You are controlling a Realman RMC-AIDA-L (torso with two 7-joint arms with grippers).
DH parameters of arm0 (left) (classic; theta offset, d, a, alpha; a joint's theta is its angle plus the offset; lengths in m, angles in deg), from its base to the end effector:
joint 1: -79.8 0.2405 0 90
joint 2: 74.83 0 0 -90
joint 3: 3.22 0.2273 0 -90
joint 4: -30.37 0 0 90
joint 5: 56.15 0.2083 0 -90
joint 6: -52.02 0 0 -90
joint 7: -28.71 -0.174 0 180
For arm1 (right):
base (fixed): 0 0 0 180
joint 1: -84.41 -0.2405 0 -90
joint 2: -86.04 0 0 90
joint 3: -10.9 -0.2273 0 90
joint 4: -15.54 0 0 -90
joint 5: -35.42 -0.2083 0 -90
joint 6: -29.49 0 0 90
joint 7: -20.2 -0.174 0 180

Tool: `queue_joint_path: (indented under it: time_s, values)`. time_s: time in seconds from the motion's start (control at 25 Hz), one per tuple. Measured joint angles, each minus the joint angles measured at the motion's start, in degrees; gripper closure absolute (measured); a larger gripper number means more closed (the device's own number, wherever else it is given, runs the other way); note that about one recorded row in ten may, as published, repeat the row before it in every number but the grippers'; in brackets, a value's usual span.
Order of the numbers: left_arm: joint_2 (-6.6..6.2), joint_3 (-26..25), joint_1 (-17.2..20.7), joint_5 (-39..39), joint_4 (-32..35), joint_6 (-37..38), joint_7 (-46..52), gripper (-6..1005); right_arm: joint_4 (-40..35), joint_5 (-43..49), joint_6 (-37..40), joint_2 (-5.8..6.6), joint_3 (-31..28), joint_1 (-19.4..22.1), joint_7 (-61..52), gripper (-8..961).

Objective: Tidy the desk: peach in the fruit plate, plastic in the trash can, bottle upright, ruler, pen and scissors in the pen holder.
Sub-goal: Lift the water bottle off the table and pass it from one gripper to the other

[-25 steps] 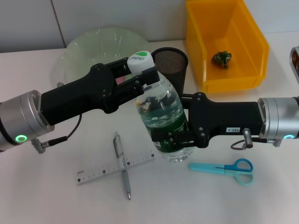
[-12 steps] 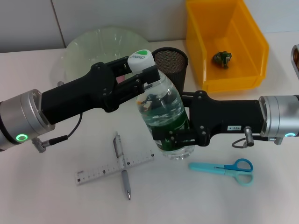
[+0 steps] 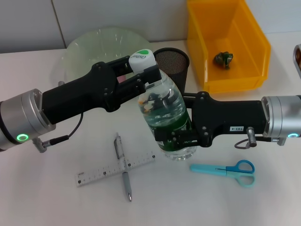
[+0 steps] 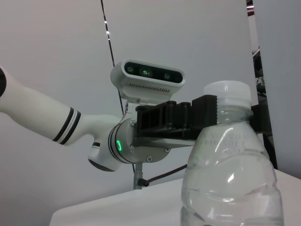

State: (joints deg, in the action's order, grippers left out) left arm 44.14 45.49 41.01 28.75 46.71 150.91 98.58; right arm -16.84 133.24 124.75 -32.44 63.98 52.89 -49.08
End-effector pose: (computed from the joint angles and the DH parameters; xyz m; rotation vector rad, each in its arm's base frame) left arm -0.1369 0.3183 -0.0265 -2.6498 -0.5289 -1.4745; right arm 0.1774 0.3077 -0.0281 -2.8459 0.3183 1.0003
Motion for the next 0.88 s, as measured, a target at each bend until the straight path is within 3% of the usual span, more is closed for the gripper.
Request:
queue_joint_path:
  time_s: [0.88]
  values:
    - [-0.33,0.51,-0.17,-0.18,0.23,-0.82,0.20,554,-2.68,1.57,-0.27,0.12,0.00,-0.37,-2.02,188]
